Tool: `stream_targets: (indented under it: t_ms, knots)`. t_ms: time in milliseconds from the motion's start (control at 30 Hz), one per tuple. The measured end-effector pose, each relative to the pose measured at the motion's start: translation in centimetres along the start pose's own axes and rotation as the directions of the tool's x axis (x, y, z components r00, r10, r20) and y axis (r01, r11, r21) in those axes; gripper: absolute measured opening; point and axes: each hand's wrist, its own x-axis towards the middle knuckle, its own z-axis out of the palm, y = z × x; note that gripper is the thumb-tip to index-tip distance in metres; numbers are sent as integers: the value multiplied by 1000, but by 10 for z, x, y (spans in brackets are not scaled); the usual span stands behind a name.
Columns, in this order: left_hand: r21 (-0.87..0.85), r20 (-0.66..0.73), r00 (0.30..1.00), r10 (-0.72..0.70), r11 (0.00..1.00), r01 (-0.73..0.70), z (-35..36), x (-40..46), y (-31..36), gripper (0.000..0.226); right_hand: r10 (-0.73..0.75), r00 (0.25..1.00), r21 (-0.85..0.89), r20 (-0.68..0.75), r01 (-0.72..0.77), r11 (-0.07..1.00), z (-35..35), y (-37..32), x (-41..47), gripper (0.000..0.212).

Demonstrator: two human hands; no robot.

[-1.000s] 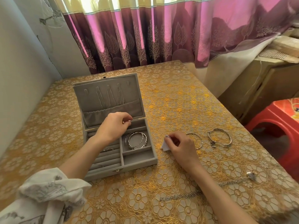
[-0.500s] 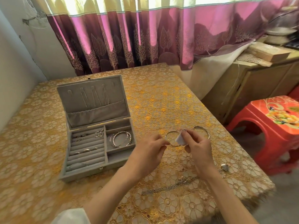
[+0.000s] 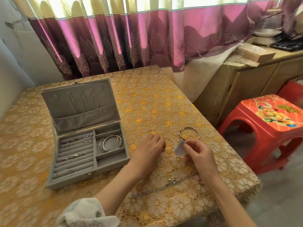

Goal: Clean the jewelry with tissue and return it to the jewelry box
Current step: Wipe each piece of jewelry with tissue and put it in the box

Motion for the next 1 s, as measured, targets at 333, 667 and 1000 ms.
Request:
stream_targets:
  t_ms: [333, 667, 1000]
  knots:
    - [-534, -30, 975, -221, 828, 171, -46, -41, 8, 9, -42, 991, 124, 124, 27, 992, 12, -21, -28, 19]
    - [-558, -55, 964, -262, 808, 188, -86, -98, 2, 12, -229, 907, -102, 354, 281, 954, 56, -44, -68, 16]
    - [-731, 2, 918, -396, 627, 271, -106, -147, -8, 16, -342, 874, -197, 345, 424, 884, 87, -50, -93, 17]
